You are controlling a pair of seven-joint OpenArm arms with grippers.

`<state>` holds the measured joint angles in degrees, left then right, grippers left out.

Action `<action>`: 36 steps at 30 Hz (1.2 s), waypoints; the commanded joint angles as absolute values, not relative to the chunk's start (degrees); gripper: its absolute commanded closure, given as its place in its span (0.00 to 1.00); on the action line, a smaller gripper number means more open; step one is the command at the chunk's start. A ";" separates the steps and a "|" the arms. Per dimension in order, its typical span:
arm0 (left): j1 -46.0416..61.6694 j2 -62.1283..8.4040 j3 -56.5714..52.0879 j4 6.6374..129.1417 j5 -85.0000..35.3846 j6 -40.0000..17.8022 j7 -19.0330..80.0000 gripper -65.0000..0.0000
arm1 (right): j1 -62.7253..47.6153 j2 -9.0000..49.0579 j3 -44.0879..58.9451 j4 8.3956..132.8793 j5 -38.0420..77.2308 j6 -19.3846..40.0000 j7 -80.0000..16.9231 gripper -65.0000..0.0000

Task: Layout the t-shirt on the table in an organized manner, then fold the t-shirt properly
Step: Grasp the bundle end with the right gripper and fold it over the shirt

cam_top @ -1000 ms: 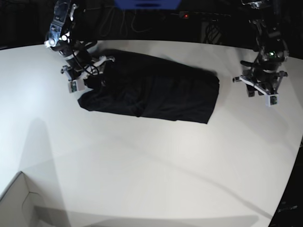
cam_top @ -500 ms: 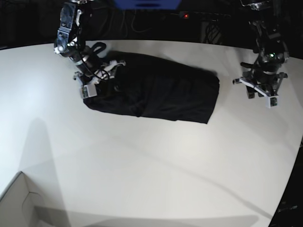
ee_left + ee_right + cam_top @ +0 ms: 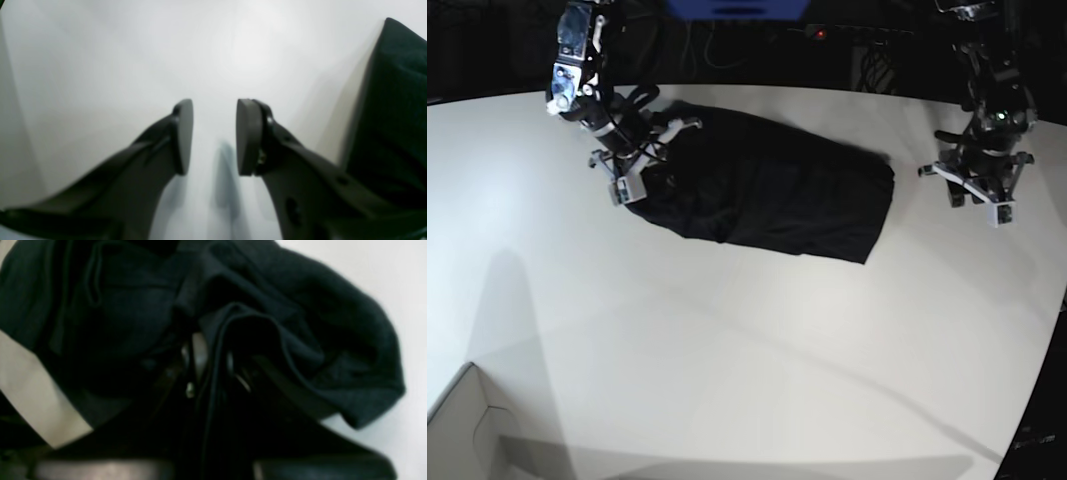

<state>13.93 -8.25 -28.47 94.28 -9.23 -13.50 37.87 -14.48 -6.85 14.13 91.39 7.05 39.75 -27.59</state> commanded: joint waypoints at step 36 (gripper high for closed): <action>16.04 -9.27 -28.88 95.78 -9.36 -13.49 36.97 0.67 | -9.19 -7.69 -6.11 107.03 9.45 40.00 -33.45 1.00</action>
